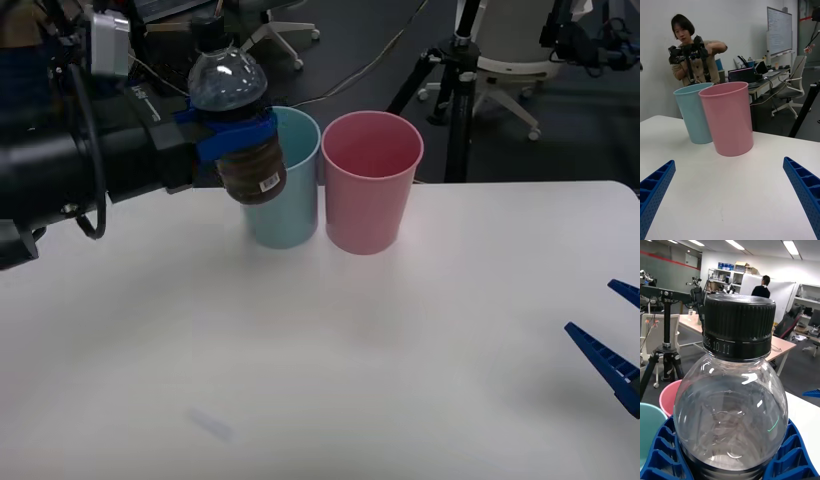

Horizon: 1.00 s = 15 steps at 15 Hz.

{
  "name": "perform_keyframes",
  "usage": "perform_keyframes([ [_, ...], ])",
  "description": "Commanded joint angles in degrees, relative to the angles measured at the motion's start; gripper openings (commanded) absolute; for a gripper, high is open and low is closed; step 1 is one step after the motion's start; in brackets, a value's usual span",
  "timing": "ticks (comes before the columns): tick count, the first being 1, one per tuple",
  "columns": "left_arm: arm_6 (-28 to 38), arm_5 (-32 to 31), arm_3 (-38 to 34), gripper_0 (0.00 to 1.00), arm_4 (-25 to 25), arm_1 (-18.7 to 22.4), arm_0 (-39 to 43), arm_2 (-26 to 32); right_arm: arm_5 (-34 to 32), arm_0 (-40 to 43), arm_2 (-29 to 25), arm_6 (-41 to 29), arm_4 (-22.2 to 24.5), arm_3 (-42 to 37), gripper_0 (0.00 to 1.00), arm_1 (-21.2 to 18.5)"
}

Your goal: Grasp the object on the table and drop it into the matching bin: aluminum can to the light blue bin, PET bottle to the pink bin.

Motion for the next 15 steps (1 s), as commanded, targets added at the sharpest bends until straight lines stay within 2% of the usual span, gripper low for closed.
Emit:
perform_keyframes([
  [1,-0.09,-0.02,6.95,0.05,-0.09,-4.08,-10.81,-7.29,0.00,0.00,0.00,0.00,0.00,0.00,1.00,0.00],
  [5,-0.70,-0.02,16.35,0.06,-0.97,-10.67,-21.79,-15.11,0.00,0.00,0.00,0.00,0.00,0.00,1.00,0.00],
  [8,-1.23,-0.02,22.68,0.08,-1.85,-15.59,-27.95,-18.89,0.00,0.00,0.00,0.00,0.00,0.00,1.00,0.00],
  [15,-2.37,-0.10,35.16,0.12,-8.09,-27.98,-33.48,-20.74,0.00,0.00,0.00,0.00,0.00,0.00,1.00,0.00],
])
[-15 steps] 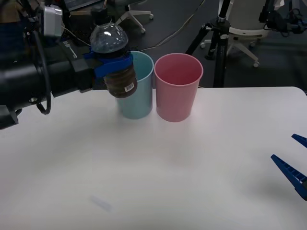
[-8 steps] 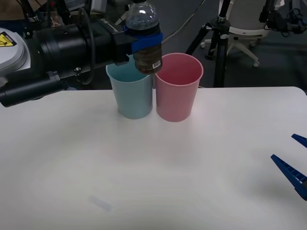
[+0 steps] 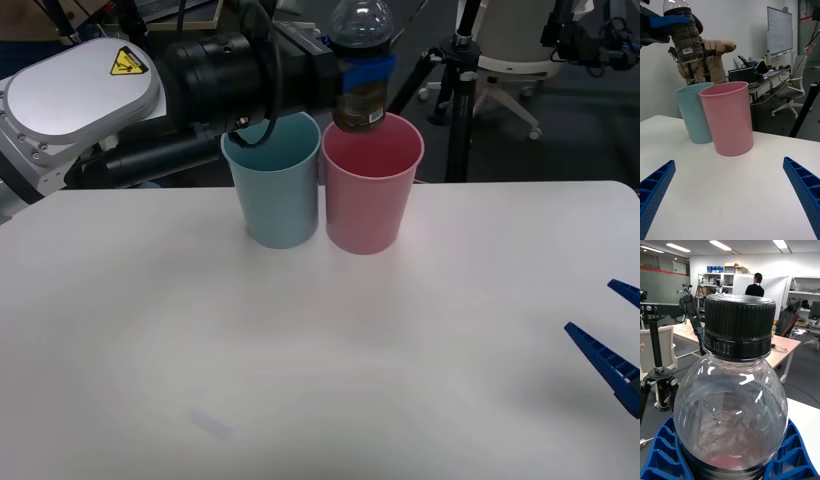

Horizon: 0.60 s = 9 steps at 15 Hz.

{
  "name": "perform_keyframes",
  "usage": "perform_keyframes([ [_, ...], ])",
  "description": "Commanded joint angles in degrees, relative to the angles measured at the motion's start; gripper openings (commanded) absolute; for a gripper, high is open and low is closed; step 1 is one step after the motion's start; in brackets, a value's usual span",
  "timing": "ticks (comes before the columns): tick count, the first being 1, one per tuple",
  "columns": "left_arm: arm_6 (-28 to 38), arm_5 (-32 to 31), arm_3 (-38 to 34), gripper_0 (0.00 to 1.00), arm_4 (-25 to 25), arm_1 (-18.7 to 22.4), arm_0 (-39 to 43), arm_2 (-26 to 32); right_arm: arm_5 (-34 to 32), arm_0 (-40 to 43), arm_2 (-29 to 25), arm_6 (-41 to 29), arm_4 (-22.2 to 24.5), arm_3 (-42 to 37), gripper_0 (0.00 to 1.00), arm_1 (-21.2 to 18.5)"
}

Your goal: Grasp the object on the table and drop it into the matching bin: aluminum can to the light blue bin, PET bottle to the pink bin.

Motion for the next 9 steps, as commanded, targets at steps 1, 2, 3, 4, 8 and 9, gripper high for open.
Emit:
perform_keyframes([
  [1,-0.55,-0.01,4.46,0.12,-2.46,-4.30,-1.16,-0.06,0.00,0.00,0.00,0.00,0.00,0.00,1.00,0.00],
  [2,-0.73,-0.01,6.74,0.12,-3.69,-6.23,-1.69,-0.06,0.00,0.00,0.00,0.00,0.00,0.00,1.00,0.00],
  [3,-0.99,-0.10,8.33,0.12,-3.95,-7.55,-2.13,-0.06,0.00,0.00,0.00,0.00,0.00,0.00,1.00,0.00],
  [4,-1.26,-0.01,10.35,0.13,-5.18,-9.04,-2.66,-0.06,0.00,0.00,0.00,0.00,0.00,0.00,1.00,0.00],
  [8,-2.49,-1.24,17.56,0.13,-7.47,-13.53,-4.68,-0.06,0.00,0.00,0.00,0.00,0.00,0.00,1.00,0.00],
  [9,-2.84,-1.86,18.87,0.13,-7.73,-14.41,-4.94,-0.06,0.00,0.00,0.00,0.00,0.00,0.00,1.00,0.00],
])
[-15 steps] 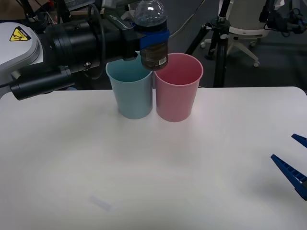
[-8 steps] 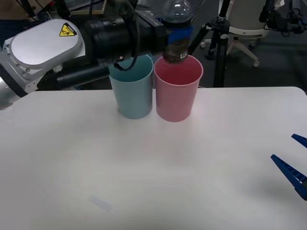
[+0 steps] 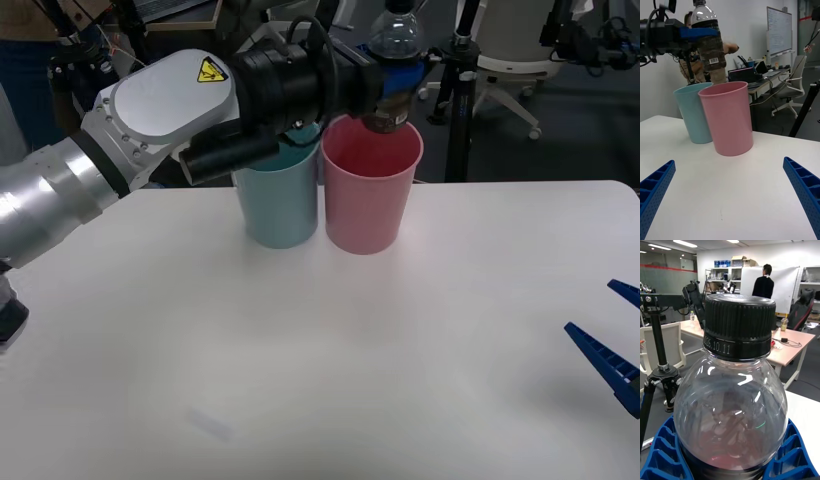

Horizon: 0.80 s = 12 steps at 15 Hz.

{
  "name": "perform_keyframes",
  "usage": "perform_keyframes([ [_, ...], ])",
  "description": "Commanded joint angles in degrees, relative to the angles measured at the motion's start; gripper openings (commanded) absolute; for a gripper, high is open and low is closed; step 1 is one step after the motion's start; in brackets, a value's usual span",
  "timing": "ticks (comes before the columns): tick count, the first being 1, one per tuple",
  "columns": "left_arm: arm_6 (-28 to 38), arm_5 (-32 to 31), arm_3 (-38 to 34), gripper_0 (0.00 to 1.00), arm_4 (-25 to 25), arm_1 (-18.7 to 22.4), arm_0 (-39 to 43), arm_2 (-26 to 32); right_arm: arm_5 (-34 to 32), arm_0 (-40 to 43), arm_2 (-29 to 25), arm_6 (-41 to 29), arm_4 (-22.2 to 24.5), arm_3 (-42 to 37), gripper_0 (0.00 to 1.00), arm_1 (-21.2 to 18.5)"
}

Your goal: Grasp the object on the table and drop it into the matching bin: aluminum can to the light blue bin, PET bottle to the pink bin.

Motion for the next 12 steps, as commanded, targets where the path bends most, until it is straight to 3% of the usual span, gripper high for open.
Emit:
perform_keyframes([
  [1,-0.88,-1.28,3.47,0.13,-0.77,-1.99,-0.74,0.01,0.00,0.00,0.00,0.00,0.00,0.00,1.00,0.00],
  [12,-1.50,-1.28,5.66,0.13,-3.14,-4.19,-0.74,-0.08,0.00,0.00,0.00,0.00,0.00,0.00,1.00,0.00],
])
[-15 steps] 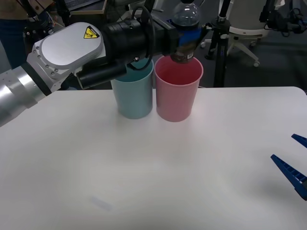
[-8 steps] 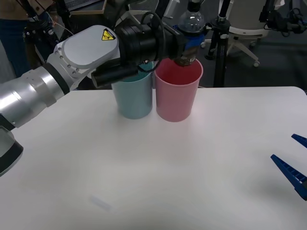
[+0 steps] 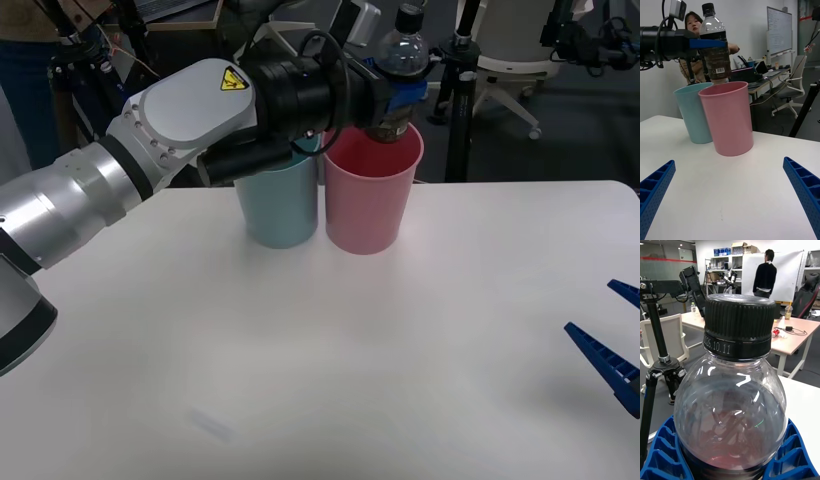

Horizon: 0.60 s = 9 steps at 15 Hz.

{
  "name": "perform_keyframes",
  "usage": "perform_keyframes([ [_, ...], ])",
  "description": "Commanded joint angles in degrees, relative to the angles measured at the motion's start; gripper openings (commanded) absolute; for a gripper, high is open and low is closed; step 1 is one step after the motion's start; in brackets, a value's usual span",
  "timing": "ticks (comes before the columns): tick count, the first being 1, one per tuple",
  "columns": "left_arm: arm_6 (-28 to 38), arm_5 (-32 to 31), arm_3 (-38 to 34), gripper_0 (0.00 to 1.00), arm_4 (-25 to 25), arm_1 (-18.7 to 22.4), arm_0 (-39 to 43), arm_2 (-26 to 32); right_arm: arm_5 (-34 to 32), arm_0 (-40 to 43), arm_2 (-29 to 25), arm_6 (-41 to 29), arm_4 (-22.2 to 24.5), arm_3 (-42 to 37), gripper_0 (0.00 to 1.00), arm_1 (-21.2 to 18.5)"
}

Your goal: Grasp the object on the table and drop it into the matching bin: aluminum can to the light blue bin, PET bottle to the pink bin.

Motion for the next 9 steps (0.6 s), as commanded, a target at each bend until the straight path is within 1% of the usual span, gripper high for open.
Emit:
perform_keyframes([
  [1,-0.08,-0.02,0.52,0.13,-0.24,-0.66,0.00,0.09,0.00,0.00,0.00,0.00,0.00,0.00,1.00,0.00],
  [4,0.27,-0.02,0.52,0.14,0.29,-0.74,-0.35,0.00,0.00,0.00,0.00,0.00,0.00,0.00,1.00,0.00],
  [5,0.27,-0.02,0.52,0.43,0.82,-0.74,-0.53,0.00,0.00,0.00,0.00,0.00,0.00,0.00,1.00,0.00],
  [6,0.09,-0.02,0.52,0.91,1.17,-0.74,-0.61,0.00,0.00,0.00,0.00,0.00,0.00,0.00,1.00,0.00],
  [7,-0.17,-0.02,0.52,1.00,1.43,-0.74,-0.70,0.00,0.00,0.00,0.00,0.00,0.00,0.00,1.00,0.00],
  [9,-0.26,0.07,0.52,1.00,2.05,-0.74,-0.88,0.09,0.00,0.00,0.00,0.00,0.00,0.00,1.00,0.00],
])
